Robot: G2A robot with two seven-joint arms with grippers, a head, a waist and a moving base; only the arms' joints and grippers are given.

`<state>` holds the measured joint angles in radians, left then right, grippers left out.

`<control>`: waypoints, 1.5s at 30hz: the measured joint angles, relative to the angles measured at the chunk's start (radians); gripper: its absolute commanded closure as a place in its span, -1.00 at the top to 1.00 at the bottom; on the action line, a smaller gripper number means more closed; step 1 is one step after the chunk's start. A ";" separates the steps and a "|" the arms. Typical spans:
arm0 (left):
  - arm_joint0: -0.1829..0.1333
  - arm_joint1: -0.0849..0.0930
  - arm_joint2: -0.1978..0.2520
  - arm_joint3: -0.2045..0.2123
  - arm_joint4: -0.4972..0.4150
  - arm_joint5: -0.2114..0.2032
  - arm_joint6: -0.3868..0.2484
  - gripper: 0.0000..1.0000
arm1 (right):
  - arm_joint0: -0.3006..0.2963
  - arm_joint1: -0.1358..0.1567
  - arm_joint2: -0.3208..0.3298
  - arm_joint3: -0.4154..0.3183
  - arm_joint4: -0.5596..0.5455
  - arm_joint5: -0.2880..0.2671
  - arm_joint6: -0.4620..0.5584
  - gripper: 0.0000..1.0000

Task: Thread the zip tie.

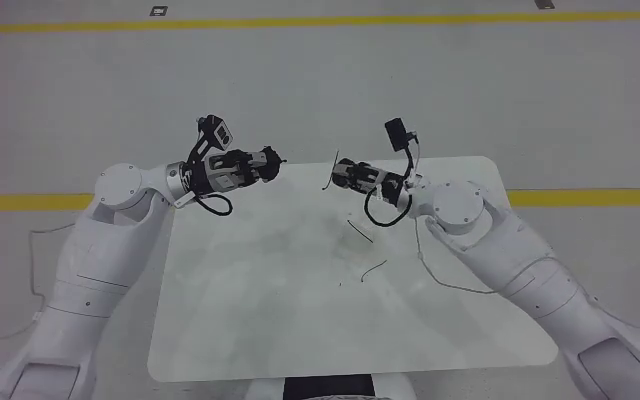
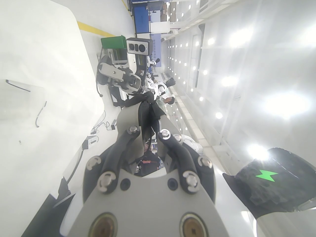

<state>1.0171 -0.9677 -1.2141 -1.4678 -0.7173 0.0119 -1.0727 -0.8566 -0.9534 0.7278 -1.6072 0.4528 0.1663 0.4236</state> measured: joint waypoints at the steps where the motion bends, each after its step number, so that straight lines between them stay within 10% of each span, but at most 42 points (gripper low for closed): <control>1: 0.000 0.000 0.000 0.000 0.000 0.000 0.000 -1.00 | -0.003 -0.002 0.004 0.001 0.017 0.014 0.004 -1.00; 16: 0.000 0.000 0.000 0.000 0.000 0.000 0.000 -1.00 | -0.030 -0.016 0.053 0.002 0.159 0.080 0.003 -1.00; 28: 0.000 0.000 0.000 0.000 0.000 0.000 0.000 -1.00 | -0.043 -0.034 0.138 0.048 0.481 0.174 0.038 -1.00; 45: 0.000 0.000 0.000 0.000 0.000 0.000 0.000 -1.00 | 0.183 0.040 -0.143 0.118 1.012 0.174 0.018 -1.00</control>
<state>1.0171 -0.9677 -1.2141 -1.4678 -0.7173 0.0119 -1.0727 -0.6734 -0.9130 0.5847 -1.4889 1.4647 0.3400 0.4418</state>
